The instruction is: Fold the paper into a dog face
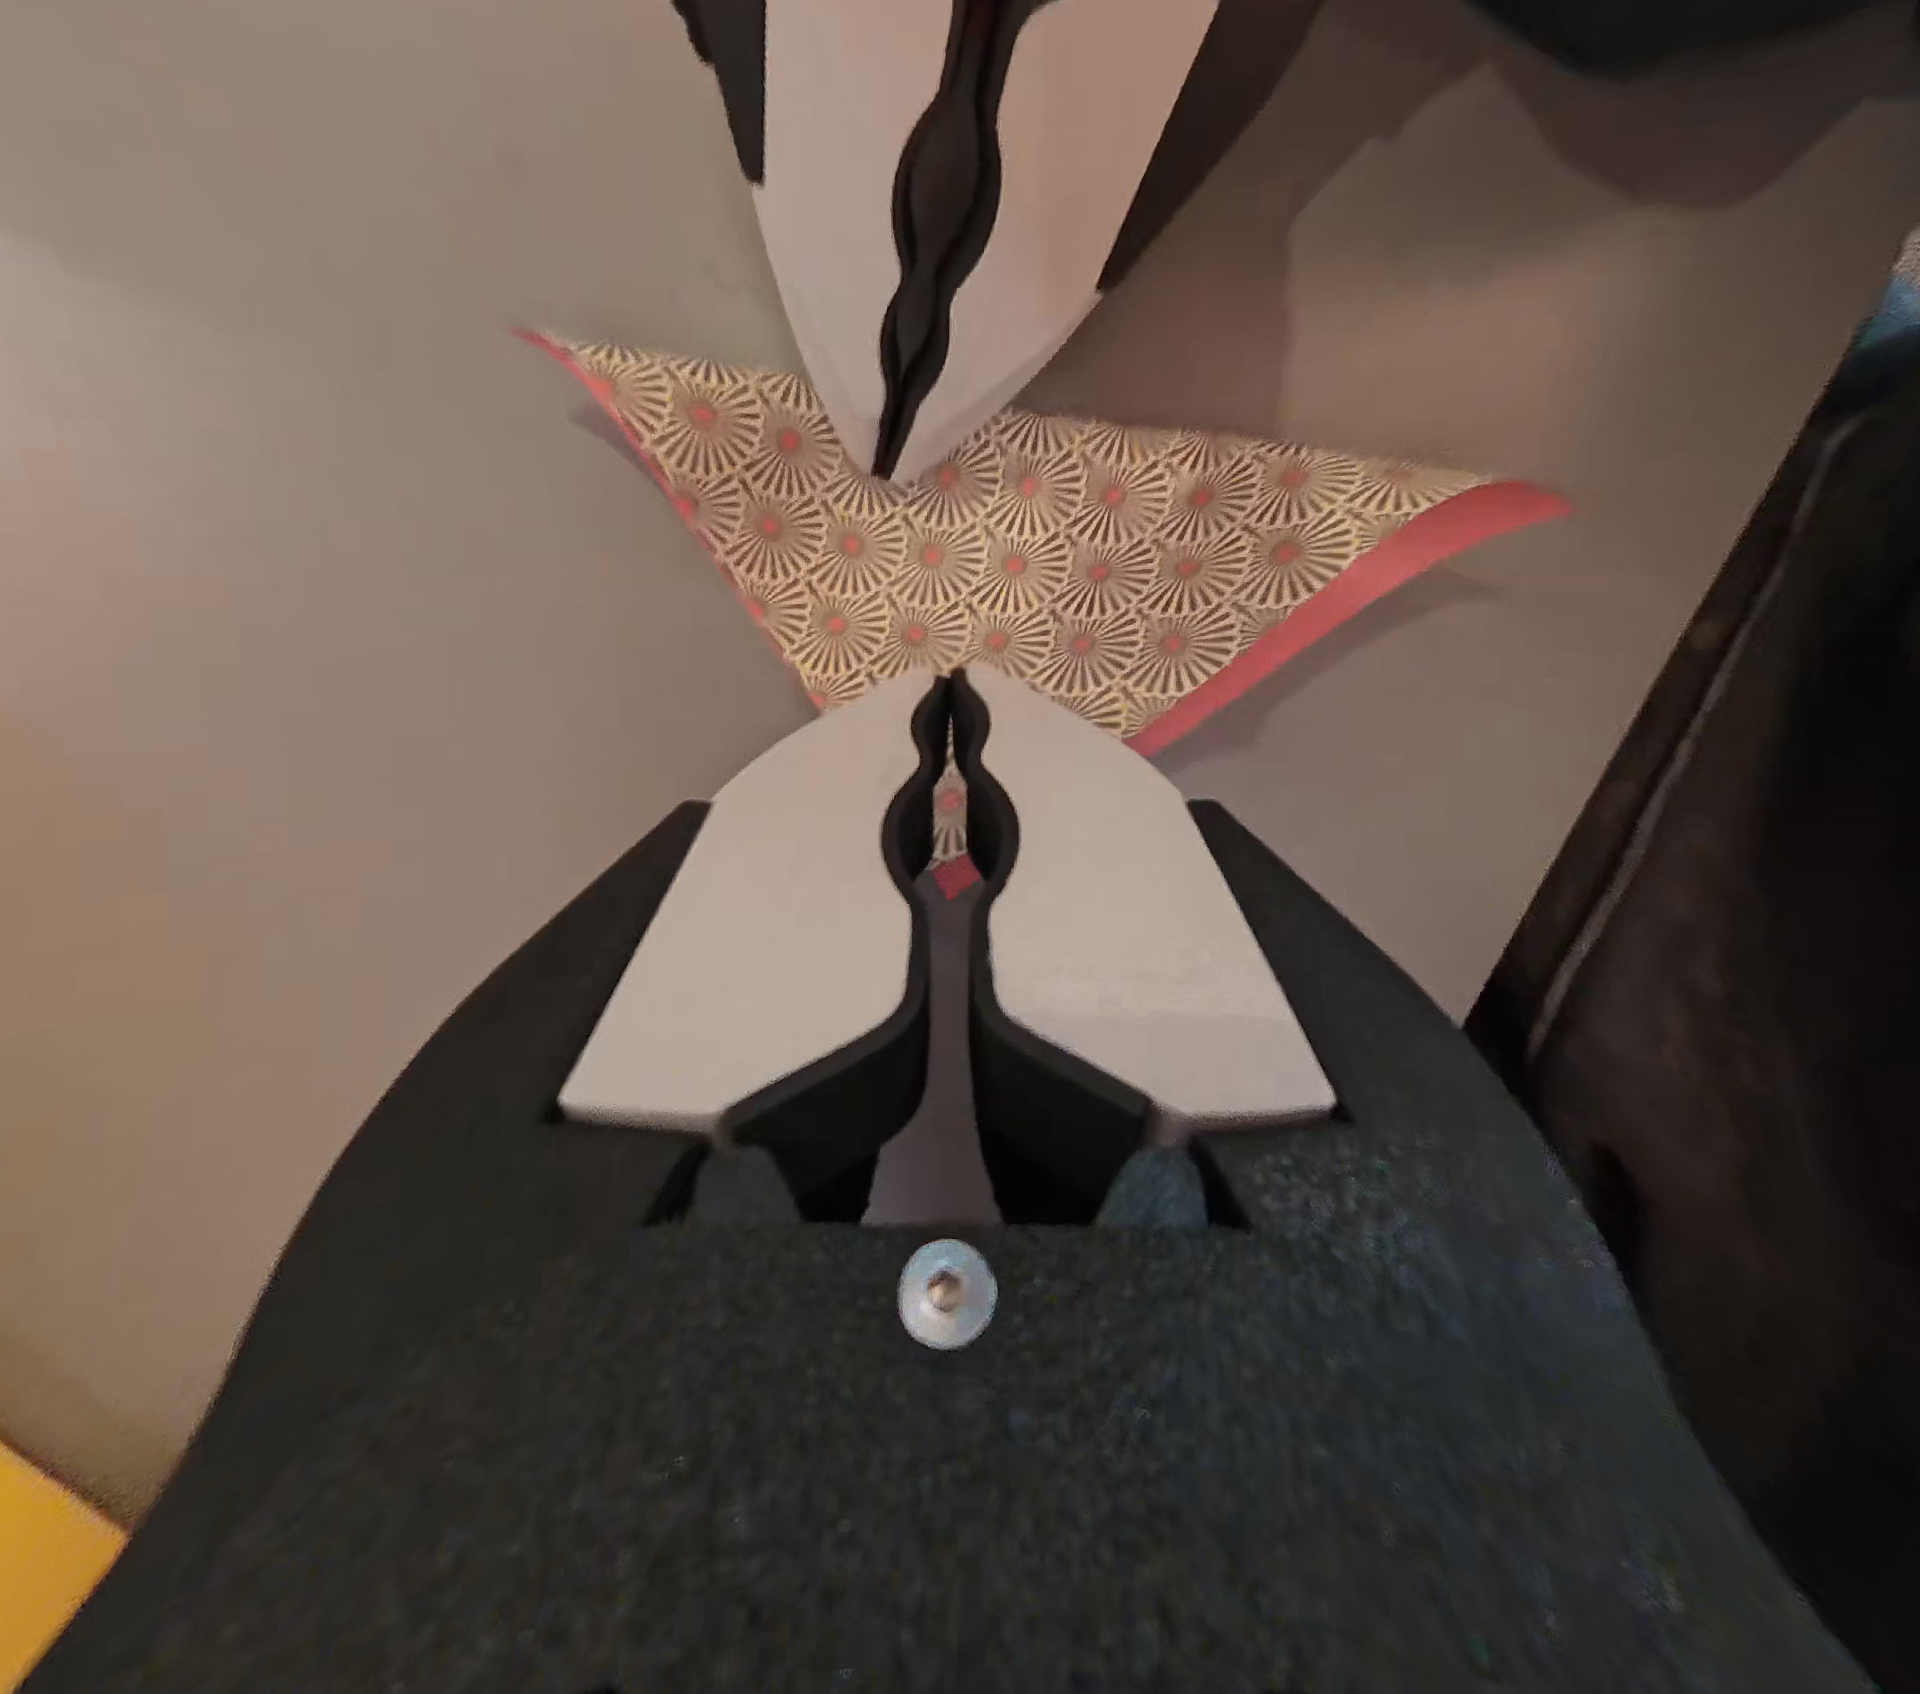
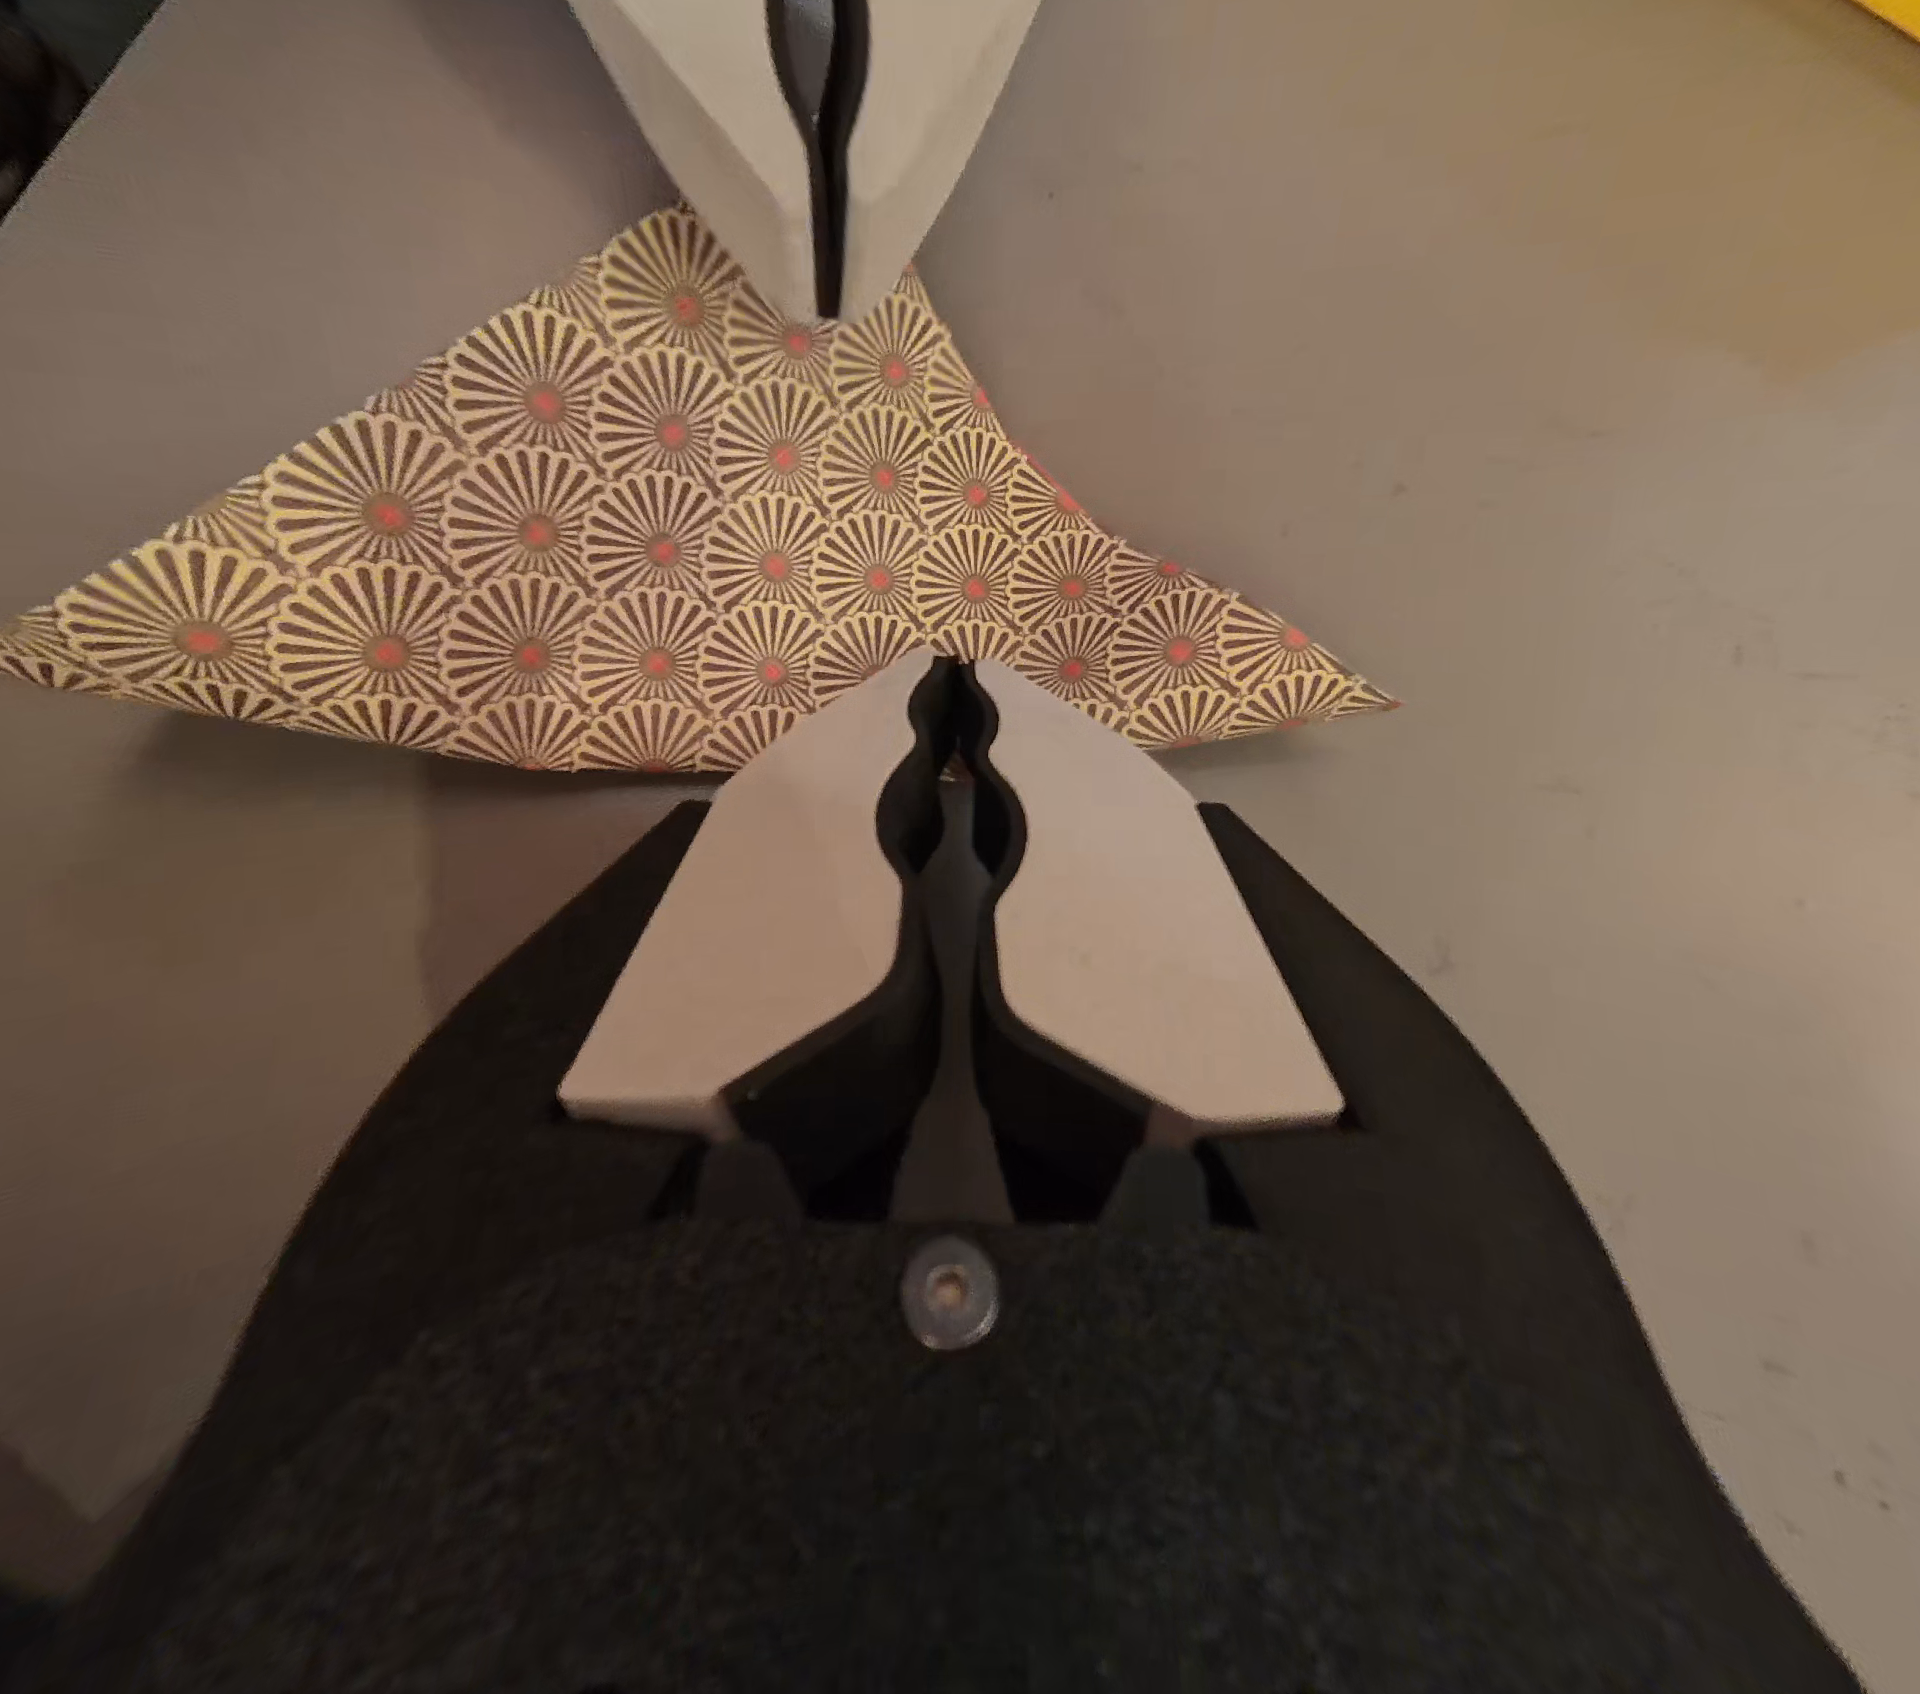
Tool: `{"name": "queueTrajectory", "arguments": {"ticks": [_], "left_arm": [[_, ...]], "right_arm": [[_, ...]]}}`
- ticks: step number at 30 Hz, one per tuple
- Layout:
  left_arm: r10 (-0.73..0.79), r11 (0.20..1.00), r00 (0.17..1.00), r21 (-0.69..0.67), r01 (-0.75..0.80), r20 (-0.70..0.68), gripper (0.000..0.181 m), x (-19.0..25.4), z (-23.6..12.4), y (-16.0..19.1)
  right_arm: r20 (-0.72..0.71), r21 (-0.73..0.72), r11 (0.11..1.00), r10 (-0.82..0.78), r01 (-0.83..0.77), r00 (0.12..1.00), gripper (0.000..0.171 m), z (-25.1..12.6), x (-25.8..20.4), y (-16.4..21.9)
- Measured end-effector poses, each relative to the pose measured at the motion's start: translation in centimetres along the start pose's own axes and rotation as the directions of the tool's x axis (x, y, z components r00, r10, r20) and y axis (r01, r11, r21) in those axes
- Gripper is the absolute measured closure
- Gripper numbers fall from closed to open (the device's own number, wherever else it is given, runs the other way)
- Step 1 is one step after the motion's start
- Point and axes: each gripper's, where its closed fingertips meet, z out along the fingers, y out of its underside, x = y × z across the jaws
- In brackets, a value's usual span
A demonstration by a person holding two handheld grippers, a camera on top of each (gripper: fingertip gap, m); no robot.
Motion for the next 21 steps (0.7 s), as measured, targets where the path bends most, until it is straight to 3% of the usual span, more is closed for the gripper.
{"name": "queueTrajectory", "arguments": {"ticks": [1,8,14,21], "left_arm": [[0.007,1.0,1.0,-0.009,-0.007,-0.01,0.181,0.1,0.2,0.0],[0.028,0.995,0.997,-0.091,-0.034,-0.066,0.181,0.5,1.7,2.5],[0.016,0.998,0.993,-0.059,-0.023,-0.114,0.181,0.5,1.1,3.5],[0.026,0.999,0.99,-0.027,-0.03,-0.142,0.181,0.2,0.5,4.3]], "right_arm": [[0.001,0.001,1.0,-0.004,0.004,1.0,0.171,0.0,0.0,0.0],[0.012,0.016,1.0,-0.001,0.001,1.0,0.171,-0.1,0.1,0.0],[0.128,0.028,1.0,-0.006,0.002,0.992,0.171,-0.1,0.1,0.1],[0.157,0.037,0.999,-0.029,0.023,0.987,0.171,0.0,0.5,0.1]]}}
